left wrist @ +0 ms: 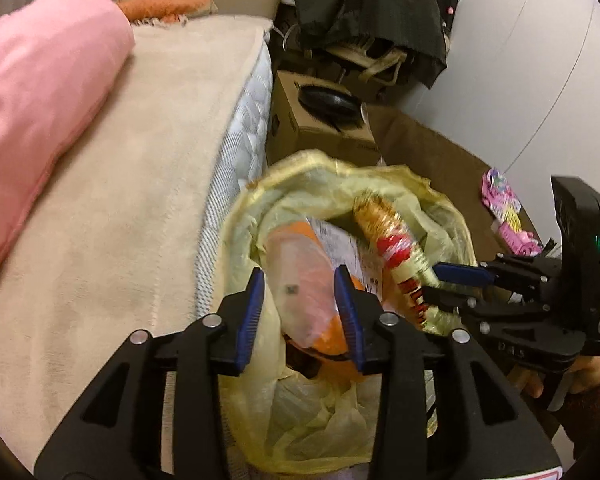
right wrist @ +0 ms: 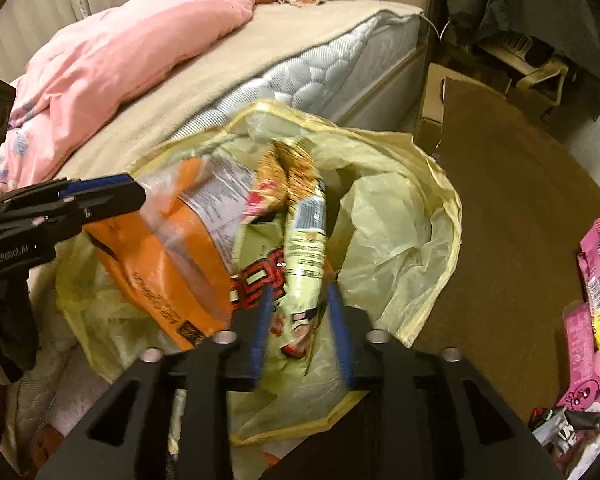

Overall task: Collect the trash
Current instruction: 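Open both tools to drop the orange bag and gold wrapper in, then move both tools back over the table toward the remaining trash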

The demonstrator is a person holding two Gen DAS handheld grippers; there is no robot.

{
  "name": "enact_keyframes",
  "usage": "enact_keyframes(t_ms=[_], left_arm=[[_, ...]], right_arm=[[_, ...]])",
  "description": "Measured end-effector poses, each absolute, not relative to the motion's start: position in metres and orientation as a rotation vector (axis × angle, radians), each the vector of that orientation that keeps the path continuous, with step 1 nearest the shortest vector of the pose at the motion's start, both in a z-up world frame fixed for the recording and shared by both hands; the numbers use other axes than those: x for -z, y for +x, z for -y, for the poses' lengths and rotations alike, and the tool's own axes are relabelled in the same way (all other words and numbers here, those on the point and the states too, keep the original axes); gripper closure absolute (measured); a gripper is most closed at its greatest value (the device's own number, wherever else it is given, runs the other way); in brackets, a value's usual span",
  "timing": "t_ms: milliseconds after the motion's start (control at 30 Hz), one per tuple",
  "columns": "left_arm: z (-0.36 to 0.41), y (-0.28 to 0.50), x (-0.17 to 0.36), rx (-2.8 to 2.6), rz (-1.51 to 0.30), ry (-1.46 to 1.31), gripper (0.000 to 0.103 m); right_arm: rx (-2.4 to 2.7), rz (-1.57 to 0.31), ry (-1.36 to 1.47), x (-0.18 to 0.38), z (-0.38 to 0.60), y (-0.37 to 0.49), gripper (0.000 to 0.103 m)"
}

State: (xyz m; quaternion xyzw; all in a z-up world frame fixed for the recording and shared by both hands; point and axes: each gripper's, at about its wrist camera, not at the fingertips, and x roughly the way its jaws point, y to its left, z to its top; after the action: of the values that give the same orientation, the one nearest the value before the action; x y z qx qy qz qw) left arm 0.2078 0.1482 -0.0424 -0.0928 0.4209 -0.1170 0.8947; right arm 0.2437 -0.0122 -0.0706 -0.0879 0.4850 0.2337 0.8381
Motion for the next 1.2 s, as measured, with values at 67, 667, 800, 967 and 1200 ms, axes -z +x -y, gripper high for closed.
enact_keyframes(t_ms=[67,667,800,967,1200], left_arm=[[-0.151,0.204,0.033,0.221,-0.843,-0.191,0.065],[-0.066,0.173,-0.018,0.339,-0.698,-0.129,0.059],[-0.016,0.175,-0.015,0.420,-0.723,-0.103,0.059],[0.032,0.177,-0.009,0.482,-0.736,-0.085,0.059],[0.095,0.180,0.006,0.576,-0.766,-0.041,0.058]], right_arm=[[-0.493,-1.010,-0.181,0.064,0.016,0.239,0.064],[-0.310,-0.767,-0.006,-0.005,0.151,0.163,0.050],[-0.225,-0.747,0.041,-0.004,0.202,0.148,0.048],[-0.105,-0.729,0.107,0.001,0.264,0.129,0.042],[-0.083,-0.788,0.090,0.021,0.302,0.110,0.037]])
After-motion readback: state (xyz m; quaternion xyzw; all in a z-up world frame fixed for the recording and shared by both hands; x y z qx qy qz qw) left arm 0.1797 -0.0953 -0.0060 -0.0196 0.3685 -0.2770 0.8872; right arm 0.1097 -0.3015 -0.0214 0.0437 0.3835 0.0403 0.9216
